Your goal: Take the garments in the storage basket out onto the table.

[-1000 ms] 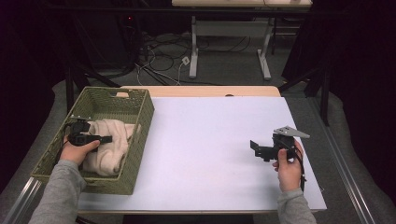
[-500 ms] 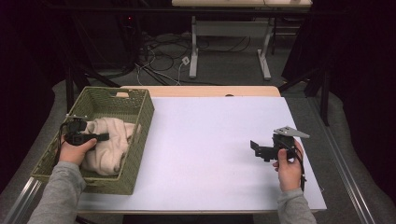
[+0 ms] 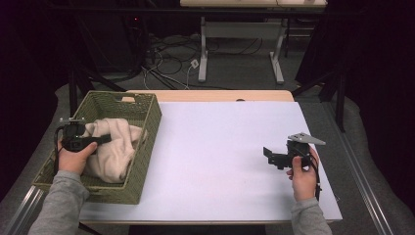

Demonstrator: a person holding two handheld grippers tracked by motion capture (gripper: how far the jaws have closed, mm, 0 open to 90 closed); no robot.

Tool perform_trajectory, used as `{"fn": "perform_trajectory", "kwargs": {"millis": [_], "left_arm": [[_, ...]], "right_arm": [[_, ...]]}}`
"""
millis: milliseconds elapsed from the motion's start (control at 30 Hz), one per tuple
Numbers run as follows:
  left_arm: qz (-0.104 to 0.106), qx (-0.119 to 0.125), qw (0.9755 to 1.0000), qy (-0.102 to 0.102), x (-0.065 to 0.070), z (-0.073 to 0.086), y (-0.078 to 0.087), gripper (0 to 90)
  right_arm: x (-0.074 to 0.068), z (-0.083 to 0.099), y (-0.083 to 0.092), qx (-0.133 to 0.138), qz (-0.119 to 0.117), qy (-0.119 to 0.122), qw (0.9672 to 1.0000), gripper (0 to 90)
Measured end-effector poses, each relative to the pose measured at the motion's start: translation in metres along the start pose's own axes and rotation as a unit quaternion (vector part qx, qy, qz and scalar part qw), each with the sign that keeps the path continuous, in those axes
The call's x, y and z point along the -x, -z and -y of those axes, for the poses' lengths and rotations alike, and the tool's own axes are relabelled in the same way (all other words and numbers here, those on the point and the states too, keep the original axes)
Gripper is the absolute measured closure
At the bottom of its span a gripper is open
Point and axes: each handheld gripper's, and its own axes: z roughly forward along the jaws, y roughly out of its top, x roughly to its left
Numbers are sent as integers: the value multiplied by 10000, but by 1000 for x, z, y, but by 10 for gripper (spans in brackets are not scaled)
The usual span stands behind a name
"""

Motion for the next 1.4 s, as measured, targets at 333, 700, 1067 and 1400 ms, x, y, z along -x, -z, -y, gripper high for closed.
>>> {"fn": "perform_trajectory", "kwargs": {"millis": [333,700,1067,1400], "left_arm": [[93,387,9992,-89,10,-9,21,652],[90,849,9961,-220,22,-17,43,653],[177,1157,9928,-243,29,-32,67,652],[196,1515,9876,-358,35,-41,87,652]], "right_arm": [[0,0,1,21,21,-60,10000,17],[1,0,1,11,37,-29,10000,17],[2,0,1,38,32,-62,10000,17],[2,1,2,14,27,-107,9999,18]]}}
